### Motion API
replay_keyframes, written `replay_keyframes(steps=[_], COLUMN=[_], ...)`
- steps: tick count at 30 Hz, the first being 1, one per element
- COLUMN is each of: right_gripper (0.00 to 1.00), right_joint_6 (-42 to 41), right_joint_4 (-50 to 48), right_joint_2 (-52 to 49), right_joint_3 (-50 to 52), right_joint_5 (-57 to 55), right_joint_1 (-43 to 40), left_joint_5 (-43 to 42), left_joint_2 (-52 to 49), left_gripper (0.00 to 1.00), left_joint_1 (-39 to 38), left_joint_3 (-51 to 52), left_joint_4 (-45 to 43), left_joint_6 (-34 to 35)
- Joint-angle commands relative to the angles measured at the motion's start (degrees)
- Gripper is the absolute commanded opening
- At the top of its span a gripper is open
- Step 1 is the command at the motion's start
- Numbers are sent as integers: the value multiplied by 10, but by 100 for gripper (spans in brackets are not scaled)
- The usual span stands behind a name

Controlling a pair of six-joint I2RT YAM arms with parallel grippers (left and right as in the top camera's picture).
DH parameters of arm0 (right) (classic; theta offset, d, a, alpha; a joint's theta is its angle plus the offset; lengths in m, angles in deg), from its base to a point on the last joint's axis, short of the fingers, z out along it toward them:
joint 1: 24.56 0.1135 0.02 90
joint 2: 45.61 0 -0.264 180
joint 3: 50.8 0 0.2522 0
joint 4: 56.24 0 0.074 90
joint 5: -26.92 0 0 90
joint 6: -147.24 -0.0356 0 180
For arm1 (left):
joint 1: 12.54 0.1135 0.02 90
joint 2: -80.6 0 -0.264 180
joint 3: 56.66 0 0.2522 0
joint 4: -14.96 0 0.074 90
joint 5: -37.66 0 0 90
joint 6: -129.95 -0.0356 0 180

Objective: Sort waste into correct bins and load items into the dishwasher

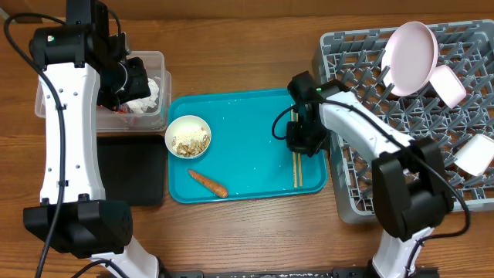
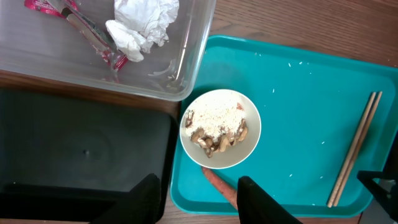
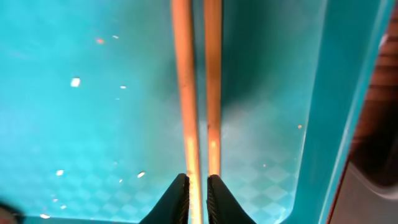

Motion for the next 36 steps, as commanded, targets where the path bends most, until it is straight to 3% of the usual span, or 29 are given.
replay_keyframes(steps=[1,3,5,20,36], right_gripper=[19,33,38,39,40], right_joint_6=[-2,-2,-2,-3,-2], right_joint_4=[-11,-19,-25,-33,-40], right_joint_2=[17,17,17,9,-72], right_joint_3=[2,2,2,3,3], right_joint_5=[1,1,1,1,6], right_joint_1=[1,4,8,19,19], left_joint_5=[-2,-2,-2,-2,-2], left_joint_2=[14,14,14,14,14], left_gripper=[43,43,43,43,44], left_joint_1=[3,3,3,3,3], left_joint_3=[-8,-8,-8,-8,-8], left_joint_4=[1,1,2,1,1], left_joint_6=[10,10,10,10,10])
